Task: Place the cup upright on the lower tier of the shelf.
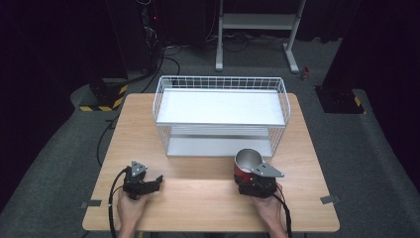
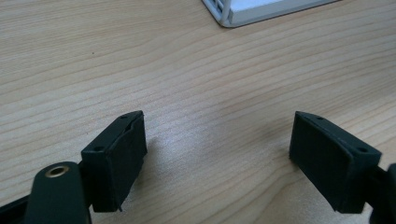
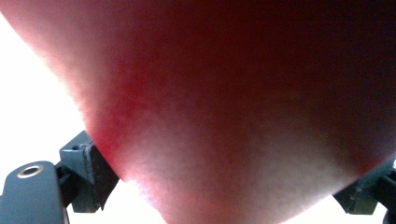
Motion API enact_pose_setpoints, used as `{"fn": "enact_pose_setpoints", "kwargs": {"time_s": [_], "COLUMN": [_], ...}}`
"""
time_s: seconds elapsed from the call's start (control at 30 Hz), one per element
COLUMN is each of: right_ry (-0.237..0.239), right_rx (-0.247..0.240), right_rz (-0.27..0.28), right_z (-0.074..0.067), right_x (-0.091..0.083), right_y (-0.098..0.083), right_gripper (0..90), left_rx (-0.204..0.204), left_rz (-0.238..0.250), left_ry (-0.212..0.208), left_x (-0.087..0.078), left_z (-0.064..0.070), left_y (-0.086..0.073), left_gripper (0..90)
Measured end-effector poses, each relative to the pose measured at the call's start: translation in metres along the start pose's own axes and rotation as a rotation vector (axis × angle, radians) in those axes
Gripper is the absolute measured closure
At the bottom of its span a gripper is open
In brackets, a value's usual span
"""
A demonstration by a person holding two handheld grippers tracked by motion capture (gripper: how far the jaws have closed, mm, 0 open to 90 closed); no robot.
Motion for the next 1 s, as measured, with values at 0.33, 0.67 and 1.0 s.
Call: {"fn": "enact_pose_setpoints", "kwargs": {"time_s": [0.33,0.67,1.0], "right_ry": [-0.002,0.000,-0.003], "right_rx": [-0.001,-0.007,-0.005], "right_rz": [0.014,0.017,0.027], "right_z": [-0.0005,-0.0001,-0.0009], "right_x": [0.0021,0.0021,0.0017], "right_y": [-0.0003,-0.0005,-0.0010], "right_gripper": [13.8,14.5,14.7], "left_rx": [0.001,0.000,0.000], "left_rz": [0.002,0.000,0.000], "left_ry": [0.001,0.000,0.000], "left_x": [0.0001,0.0000,0.0000], "left_z": [-0.0001,0.0000,0.0000], "left_y": [0.0001,0.0000,0.0000], "left_gripper": [19.2,19.2,19.2]}}
Point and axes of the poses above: each handheld gripper's, and its own axes: x roughly forward along the jaws, y roughly out of its top, z roughly to its right, the point moved 7 cm from there along x, roughly forward along the jaws, and after that the axes turned 8 degrees about -y, right-handed, at the moved point
